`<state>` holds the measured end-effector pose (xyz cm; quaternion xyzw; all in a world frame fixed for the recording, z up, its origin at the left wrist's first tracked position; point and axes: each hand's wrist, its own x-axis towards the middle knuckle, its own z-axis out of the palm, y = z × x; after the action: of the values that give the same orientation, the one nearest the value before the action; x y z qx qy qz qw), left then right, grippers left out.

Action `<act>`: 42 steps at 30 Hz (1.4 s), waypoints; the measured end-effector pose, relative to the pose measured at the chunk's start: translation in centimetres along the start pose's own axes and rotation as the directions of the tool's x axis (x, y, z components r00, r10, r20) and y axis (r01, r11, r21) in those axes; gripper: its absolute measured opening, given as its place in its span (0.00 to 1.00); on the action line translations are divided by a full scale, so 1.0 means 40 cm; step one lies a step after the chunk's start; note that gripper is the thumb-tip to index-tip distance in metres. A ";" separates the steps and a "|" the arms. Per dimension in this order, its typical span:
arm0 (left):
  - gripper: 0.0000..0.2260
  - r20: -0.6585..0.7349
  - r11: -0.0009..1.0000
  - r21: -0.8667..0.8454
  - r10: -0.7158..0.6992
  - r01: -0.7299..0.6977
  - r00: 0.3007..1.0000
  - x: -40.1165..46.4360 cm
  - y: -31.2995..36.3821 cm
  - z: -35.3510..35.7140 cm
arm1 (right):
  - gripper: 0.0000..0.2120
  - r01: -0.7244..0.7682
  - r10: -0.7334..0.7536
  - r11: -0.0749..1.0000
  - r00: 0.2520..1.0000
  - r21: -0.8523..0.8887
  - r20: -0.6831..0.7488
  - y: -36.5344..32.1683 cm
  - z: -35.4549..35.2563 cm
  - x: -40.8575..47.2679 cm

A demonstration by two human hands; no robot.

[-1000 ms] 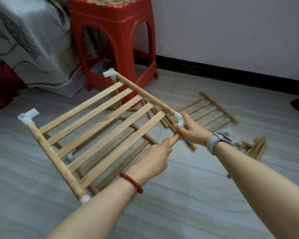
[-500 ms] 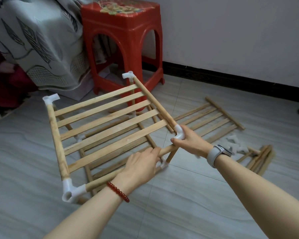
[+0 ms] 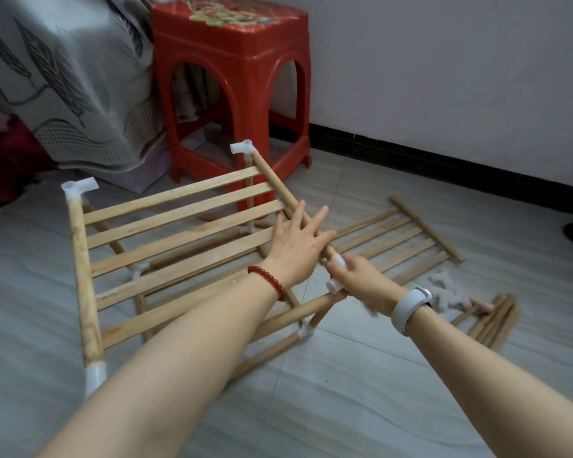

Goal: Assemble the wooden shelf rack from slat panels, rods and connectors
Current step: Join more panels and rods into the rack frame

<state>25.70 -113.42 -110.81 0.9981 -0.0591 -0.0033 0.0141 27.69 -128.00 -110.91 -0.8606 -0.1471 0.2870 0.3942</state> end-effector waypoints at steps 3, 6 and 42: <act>0.15 -0.061 1.000 0.009 0.015 -0.014 0.998 0.015 0.011 0.023 | 0.11 0.048 -0.048 0.999 0.999 0.007 -0.004 0.004 -0.008 0.001; 0.15 -0.099 1.000 0.023 0.007 -0.005 0.995 0.014 0.017 0.041 | 0.11 0.074 -0.075 0.997 0.997 0.035 0.014 0.014 -0.012 0.002; 0.12 0.162 0.910 -0.403 -0.036 0.100 0.986 -0.175 0.062 -0.001 | 0.17 0.073 -0.064 0.996 0.985 0.054 -0.160 0.036 0.001 0.000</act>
<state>18.46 -115.07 -110.67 0.9713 -0.0232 -0.0918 0.2180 27.71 -128.89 -112.03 -0.8630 -0.1363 0.2086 0.4396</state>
